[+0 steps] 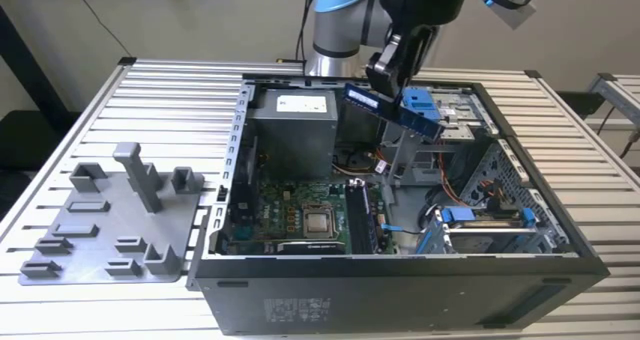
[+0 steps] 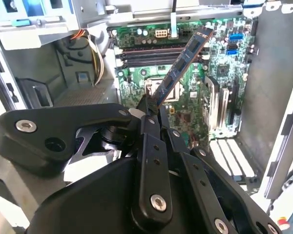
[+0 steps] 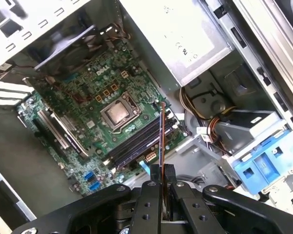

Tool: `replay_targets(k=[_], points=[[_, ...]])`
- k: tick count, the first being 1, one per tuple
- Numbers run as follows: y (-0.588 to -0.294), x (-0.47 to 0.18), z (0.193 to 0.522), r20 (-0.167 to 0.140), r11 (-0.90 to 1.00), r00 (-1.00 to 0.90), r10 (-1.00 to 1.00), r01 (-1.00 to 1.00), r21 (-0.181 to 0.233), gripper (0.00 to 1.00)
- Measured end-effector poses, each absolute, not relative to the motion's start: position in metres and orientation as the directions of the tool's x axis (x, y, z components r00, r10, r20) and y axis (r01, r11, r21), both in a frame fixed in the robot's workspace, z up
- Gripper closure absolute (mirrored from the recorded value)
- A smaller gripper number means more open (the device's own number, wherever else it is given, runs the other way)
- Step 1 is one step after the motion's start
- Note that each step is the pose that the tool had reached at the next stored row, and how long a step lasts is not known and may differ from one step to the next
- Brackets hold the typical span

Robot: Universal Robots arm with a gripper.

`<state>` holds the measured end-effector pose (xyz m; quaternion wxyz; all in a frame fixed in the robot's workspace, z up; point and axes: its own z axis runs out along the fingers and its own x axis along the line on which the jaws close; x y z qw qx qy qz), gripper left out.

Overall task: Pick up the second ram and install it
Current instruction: 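Insert the second ram into the second slot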

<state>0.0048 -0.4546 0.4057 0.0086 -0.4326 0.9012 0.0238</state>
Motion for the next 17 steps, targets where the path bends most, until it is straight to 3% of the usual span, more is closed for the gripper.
replay_targets(k=[17], points=[[-0.4546, 0.0041, 0.4022, -0.035, 0.792, -0.792, -0.609, -0.61, 0.036, 0.86]])
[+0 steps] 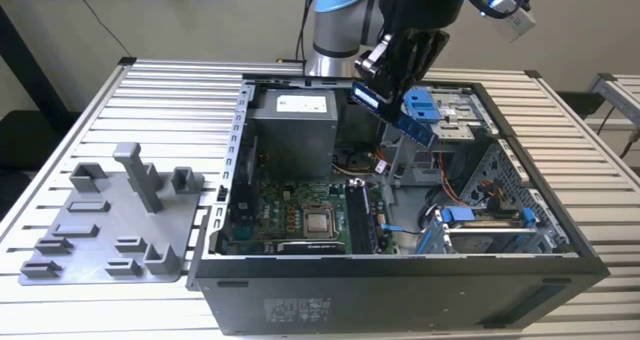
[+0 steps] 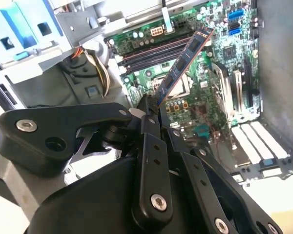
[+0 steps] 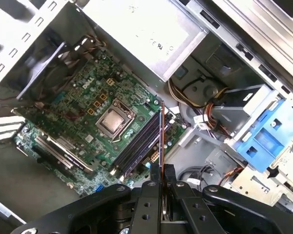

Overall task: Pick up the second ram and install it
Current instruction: 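Insert the second ram into the second slot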

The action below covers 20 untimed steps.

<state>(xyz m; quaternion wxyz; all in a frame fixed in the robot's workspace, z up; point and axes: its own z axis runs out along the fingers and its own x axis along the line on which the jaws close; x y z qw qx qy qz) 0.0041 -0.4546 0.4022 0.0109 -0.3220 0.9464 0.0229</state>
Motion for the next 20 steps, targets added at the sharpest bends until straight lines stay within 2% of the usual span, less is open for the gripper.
replay_targets(k=[20], points=[[-0.4546, 0.0041, 0.3936, -0.035, 0.95, -0.951, -0.308, -0.309, 0.037, 0.86]])
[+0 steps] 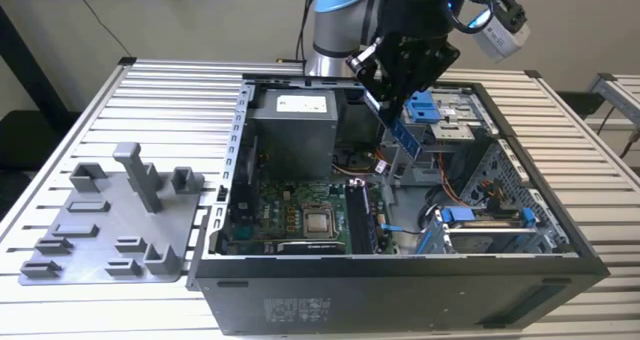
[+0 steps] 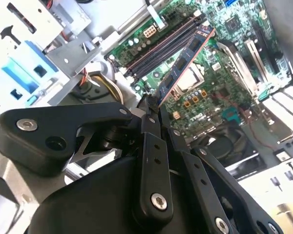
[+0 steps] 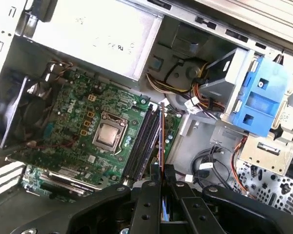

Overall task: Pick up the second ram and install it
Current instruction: 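Insert the second ram into the second slot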

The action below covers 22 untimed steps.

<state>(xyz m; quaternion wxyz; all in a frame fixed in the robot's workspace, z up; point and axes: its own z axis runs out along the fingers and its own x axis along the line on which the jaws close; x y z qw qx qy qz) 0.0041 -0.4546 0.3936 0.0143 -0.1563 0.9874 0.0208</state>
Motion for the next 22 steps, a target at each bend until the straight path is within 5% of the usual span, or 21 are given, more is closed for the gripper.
replay_targets(k=[22], points=[[-0.4546, 0.0041, 0.387, -0.029, 0.999, -1.0, 0.008, 0.007, 0.037, 0.86]])
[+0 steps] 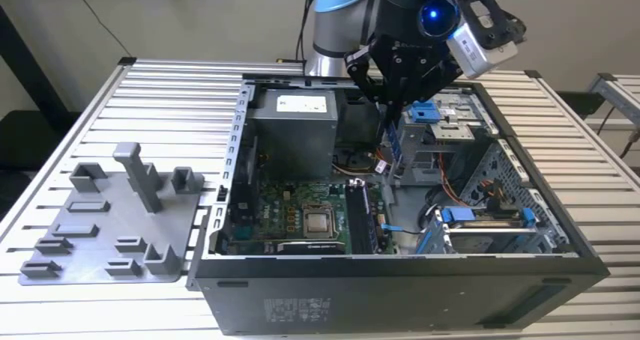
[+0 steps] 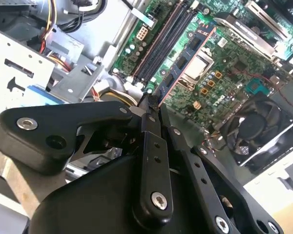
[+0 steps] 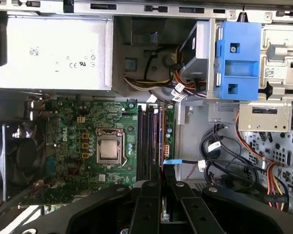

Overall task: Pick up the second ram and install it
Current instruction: 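Insert the second ram into the second slot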

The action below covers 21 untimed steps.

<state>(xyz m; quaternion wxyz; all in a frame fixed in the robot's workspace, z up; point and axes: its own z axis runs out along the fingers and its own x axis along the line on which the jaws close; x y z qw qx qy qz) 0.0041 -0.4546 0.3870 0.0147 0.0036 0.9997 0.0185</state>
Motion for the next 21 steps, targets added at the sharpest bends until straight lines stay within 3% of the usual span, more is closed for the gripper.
replay_targets(k=[21], points=[[-0.455, 0.004, 0.372, -0.028, 0.999, -0.999, 0.03, 0.029, 0.037, 0.86]])
